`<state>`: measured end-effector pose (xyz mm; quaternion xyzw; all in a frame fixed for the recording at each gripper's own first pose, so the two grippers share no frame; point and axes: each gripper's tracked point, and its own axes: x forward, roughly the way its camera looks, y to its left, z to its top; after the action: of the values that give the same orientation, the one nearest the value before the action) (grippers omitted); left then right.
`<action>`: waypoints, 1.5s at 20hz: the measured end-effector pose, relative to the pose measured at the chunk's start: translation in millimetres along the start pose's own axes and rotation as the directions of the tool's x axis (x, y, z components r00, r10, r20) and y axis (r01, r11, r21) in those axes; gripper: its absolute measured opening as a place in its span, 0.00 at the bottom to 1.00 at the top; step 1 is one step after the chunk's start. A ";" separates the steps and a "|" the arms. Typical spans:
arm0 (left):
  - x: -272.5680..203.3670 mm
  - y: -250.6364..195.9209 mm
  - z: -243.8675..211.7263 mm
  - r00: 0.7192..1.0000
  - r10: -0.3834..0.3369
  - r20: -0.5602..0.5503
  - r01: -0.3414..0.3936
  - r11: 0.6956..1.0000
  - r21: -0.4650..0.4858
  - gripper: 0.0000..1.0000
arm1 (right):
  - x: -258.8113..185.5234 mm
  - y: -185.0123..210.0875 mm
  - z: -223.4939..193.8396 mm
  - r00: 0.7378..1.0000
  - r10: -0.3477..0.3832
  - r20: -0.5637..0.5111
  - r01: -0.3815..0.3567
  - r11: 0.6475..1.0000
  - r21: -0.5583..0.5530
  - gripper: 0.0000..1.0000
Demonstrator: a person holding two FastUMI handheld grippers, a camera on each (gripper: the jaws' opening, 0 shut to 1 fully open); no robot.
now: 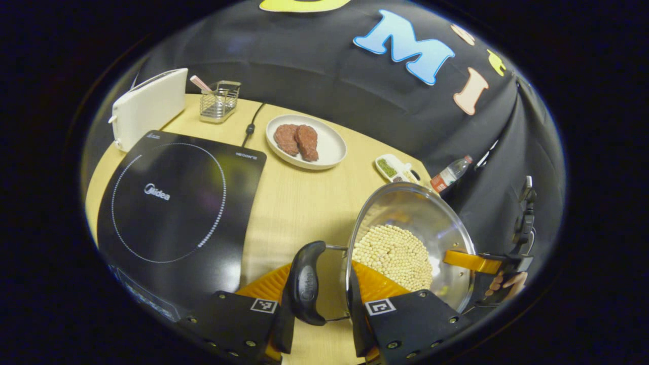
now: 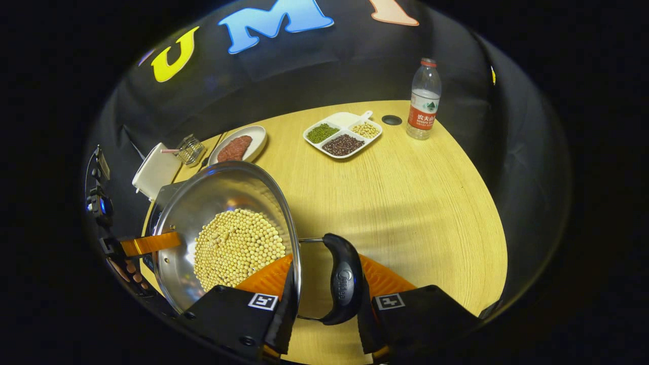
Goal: First push the handle of the pot to place it horizontally, then grasp the pot with both hands and set it on the induction cooktop.
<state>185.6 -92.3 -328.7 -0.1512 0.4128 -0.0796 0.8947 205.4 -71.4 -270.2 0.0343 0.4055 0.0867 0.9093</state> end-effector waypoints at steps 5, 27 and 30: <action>-36.5 22.8 12.6 1.000 -0.012 0.018 0.012 1.000 0.023 0.47 | -20.4 38.3 -4.7 1.000 0.009 0.015 -0.009 1.000 0.011 0.55; -124.7 205.6 94.3 0.993 0.039 0.112 -0.036 0.999 -0.024 0.47 | 2.0 246.5 25.5 0.994 0.105 0.024 -0.104 0.994 -0.045 0.52; -127.6 230.0 104.7 0.992 0.049 0.116 -0.046 0.999 -0.024 0.47 | 12.0 268.5 27.7 0.994 0.109 0.016 -0.109 0.993 -0.045 0.55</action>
<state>187.0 179.8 -250.6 -0.1552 0.3641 -0.0448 0.9173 199.1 194.9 -224.9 0.0373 0.3928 0.1447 0.9074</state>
